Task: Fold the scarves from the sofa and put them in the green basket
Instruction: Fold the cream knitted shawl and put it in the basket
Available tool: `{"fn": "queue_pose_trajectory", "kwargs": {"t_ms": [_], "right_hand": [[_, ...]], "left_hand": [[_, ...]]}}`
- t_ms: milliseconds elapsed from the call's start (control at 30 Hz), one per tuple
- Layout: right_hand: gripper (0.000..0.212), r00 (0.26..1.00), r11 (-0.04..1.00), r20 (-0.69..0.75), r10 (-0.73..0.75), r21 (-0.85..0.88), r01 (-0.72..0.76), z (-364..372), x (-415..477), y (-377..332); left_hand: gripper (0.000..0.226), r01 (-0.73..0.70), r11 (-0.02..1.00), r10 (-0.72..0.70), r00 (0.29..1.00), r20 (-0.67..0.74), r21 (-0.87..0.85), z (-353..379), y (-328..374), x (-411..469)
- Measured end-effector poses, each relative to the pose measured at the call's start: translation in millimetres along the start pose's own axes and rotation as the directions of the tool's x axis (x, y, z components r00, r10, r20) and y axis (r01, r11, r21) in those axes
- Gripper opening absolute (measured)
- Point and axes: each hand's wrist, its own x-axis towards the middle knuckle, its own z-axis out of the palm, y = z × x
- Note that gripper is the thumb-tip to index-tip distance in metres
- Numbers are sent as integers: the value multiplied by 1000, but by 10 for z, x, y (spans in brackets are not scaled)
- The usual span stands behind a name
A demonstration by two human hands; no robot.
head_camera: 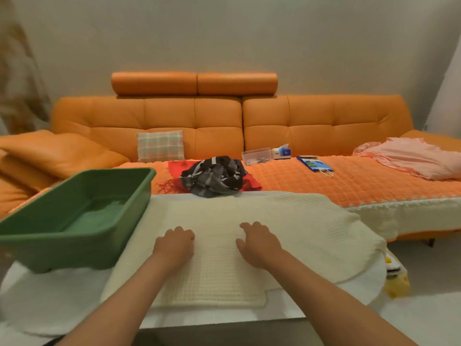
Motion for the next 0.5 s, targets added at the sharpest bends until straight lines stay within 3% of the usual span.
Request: {"fn": "queue_pose_trajectory", "kwargs": {"t_ms": [100, 200, 300, 400, 433, 500], "right_hand": [[36, 977, 977, -46, 210, 30, -209, 56, 58, -135], [13, 968, 963, -32, 248, 113, -243, 44, 163, -184], [29, 958, 955, -219, 184, 269, -122, -18, 283, -239], [28, 837, 933, -524, 158, 356, 46, -150, 369, -277], [27, 811, 939, -559, 172, 342, 37, -167, 397, -235], [31, 860, 971, -469, 200, 213, -110, -125, 416, -94]], "left_hand": [[45, -65, 997, 68, 996, 60, -40, 39, -207, -92], [53, -84, 994, 90, 992, 91, -63, 73, -308, -102], [54, -118, 990, 118, 993, -3, -75, 72, -339, -74], [55, -112, 990, 110, 994, -27, -85, 65, -374, -80], [57, -94, 992, 96, 995, 18, -82, 79, -399, -94], [62, -53, 997, 61, 989, 135, -62, 138, -473, -127]]}}
